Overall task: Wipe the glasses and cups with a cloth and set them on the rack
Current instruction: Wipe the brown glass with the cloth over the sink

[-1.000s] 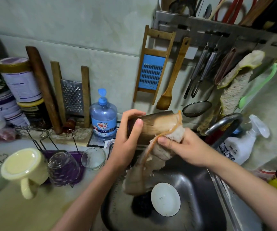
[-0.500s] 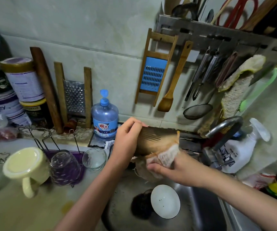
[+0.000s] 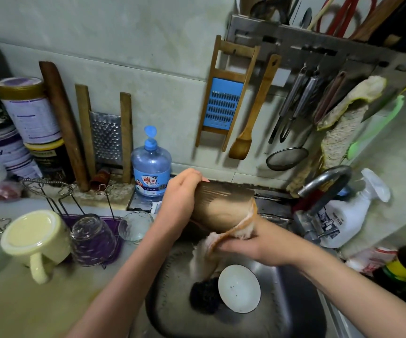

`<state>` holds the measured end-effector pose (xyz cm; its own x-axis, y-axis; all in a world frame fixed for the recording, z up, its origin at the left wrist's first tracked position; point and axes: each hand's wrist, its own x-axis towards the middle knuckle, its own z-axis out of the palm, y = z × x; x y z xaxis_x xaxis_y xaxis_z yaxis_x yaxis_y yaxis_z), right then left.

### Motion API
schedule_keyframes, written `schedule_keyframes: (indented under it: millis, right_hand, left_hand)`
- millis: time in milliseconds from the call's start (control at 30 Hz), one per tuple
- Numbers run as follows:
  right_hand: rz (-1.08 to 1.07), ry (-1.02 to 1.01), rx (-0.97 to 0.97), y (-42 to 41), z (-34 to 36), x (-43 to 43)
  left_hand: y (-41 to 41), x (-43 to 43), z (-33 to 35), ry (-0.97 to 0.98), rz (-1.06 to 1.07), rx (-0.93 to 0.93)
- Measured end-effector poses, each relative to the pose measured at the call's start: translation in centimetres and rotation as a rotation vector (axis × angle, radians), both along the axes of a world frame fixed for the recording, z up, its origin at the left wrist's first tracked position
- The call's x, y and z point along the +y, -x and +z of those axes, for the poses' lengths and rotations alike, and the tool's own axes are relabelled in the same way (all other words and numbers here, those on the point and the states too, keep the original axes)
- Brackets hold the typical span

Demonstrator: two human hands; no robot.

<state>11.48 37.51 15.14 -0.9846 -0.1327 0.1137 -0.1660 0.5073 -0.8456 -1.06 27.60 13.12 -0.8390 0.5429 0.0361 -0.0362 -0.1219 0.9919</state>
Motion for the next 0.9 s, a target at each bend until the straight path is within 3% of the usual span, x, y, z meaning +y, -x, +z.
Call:
schedule_keyframes:
  millis: [100, 167, 233, 267, 367, 500, 600, 733, 900]
  right_hand:
    - [-0.029, 0.533, -0.125, -0.4, 0.9, 0.1]
    - [-0.067, 0.841, -0.099, -0.6, 0.8, -0.2]
    - [-0.129, 0.911, -0.099, -0.4, 0.8, -0.9]
    - [-0.160, 0.780, -0.093, -0.3, 0.9, -1.1]
    - [-0.128, 0.121, -0.009, -0.2, 1.0, -1.5]
    - [-0.043, -0.616, 0.249, -0.4, 0.3, -0.8]
    - [-0.099, -0.955, 0.344, -0.2, -0.4, 0.1]
    - [-0.096, -1.025, 0.308, -0.2, -1.4, 1.0]
    - [-0.068, -0.541, 0.234, -0.5, 0.4, -0.5]
  left_hand:
    - [-0.1, 0.0, -0.1, -0.121, 0.007, 0.141]
    - [-0.1, 0.0, -0.3, -0.178, 0.013, 0.204]
    - [-0.1, 0.0, -0.8, -0.200, 0.032, 0.210]
    - [-0.2, 0.0, -1.0, -0.204, 0.049, 0.206]
    - [-0.3, 0.0, -1.3, -0.194, 0.069, 0.177]
    - [-0.2, 0.1, -0.8, -0.069, 0.016, 0.067]
    - [0.1, 0.4, -0.8, 0.027, -0.038, -0.015]
    - [-0.2, 0.9, -0.8, 0.079, -0.075, -0.224]
    - [0.2, 0.6, 0.4, 0.020, -0.018, 0.167]
